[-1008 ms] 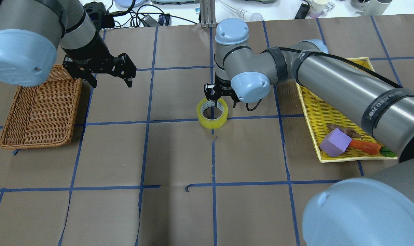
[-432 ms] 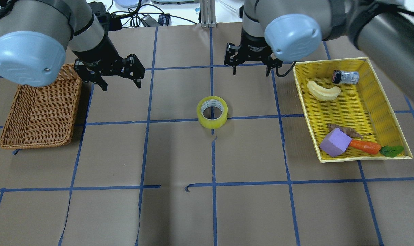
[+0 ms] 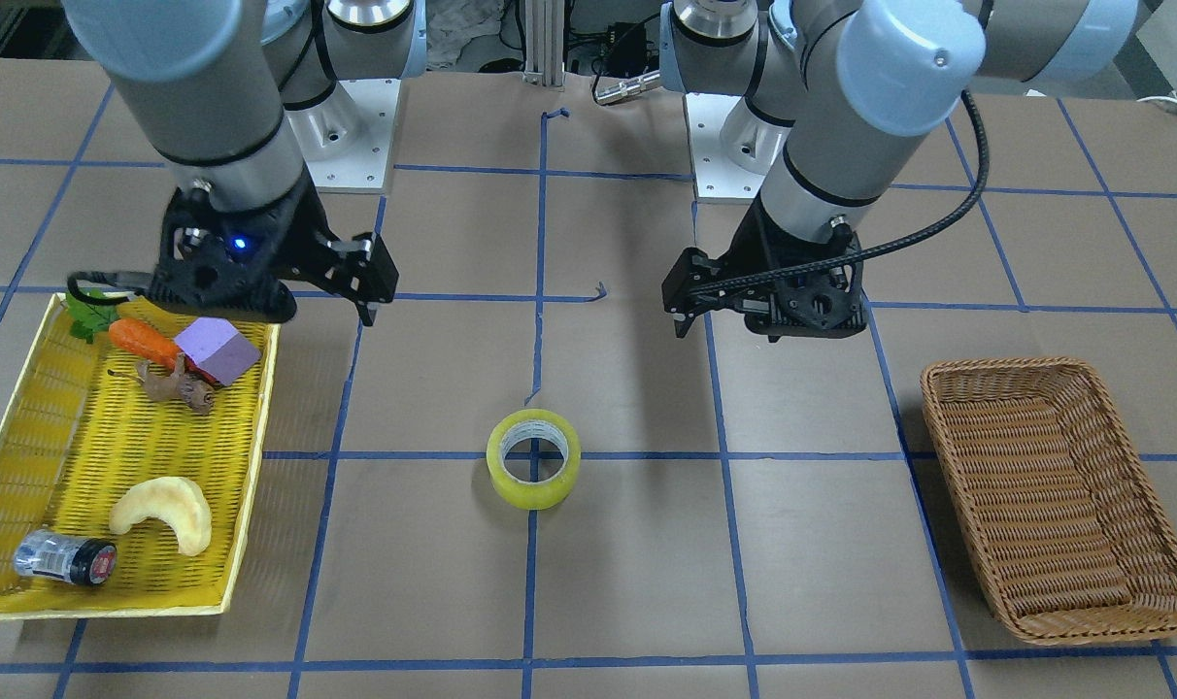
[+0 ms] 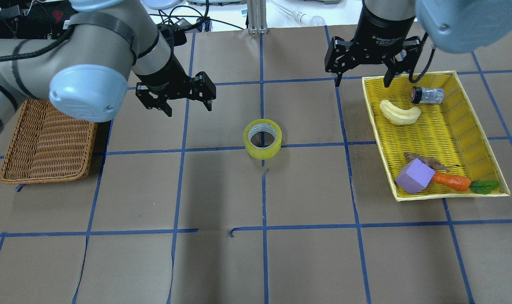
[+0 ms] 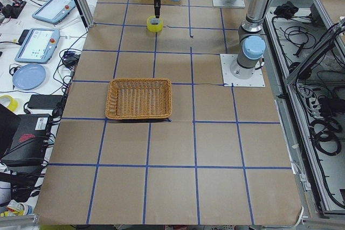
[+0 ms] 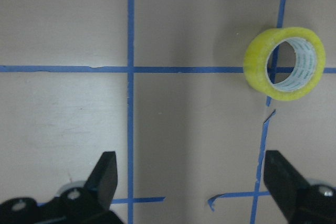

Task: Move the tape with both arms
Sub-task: 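Raise the right gripper over the yellow basket while the left arm reaches for the tape, then lower the left gripper onto the tape roll rim and close it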

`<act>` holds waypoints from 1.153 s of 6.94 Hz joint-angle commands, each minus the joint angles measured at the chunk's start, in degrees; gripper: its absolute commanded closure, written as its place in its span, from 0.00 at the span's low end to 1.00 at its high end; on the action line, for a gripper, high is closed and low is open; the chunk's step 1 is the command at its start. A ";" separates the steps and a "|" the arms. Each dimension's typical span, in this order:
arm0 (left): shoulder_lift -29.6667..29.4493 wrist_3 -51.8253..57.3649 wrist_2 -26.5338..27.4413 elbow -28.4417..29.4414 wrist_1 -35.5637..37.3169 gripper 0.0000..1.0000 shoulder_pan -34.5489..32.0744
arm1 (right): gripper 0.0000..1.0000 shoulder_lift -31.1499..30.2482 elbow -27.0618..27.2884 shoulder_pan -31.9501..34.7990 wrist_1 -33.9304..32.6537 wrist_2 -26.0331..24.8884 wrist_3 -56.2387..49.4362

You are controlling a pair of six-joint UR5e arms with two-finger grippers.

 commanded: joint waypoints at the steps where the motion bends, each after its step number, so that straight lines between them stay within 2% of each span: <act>1: -4.14 -5.67 -0.33 -1.14 8.72 0.00 -4.81 | 0.00 -2.47 0.67 -0.65 -0.45 -0.15 -3.76; 3: -8.71 -8.06 -0.42 -1.14 14.02 0.00 -6.93 | 0.00 -2.65 0.93 -0.65 -1.86 -0.06 -3.61; 6: -13.99 -8.06 -0.42 -1.58 16.23 0.00 -7.38 | 0.00 -2.65 0.93 -0.56 -2.04 0.20 -3.96; 7: -15.22 -7.80 -0.08 -3.06 17.36 0.00 -7.46 | 0.00 -2.65 0.93 -0.56 -2.13 0.29 -3.87; 8: -16.28 -7.10 0.28 -4.81 21.46 0.00 -7.38 | 0.00 -2.74 0.93 -0.56 -2.30 0.29 -3.87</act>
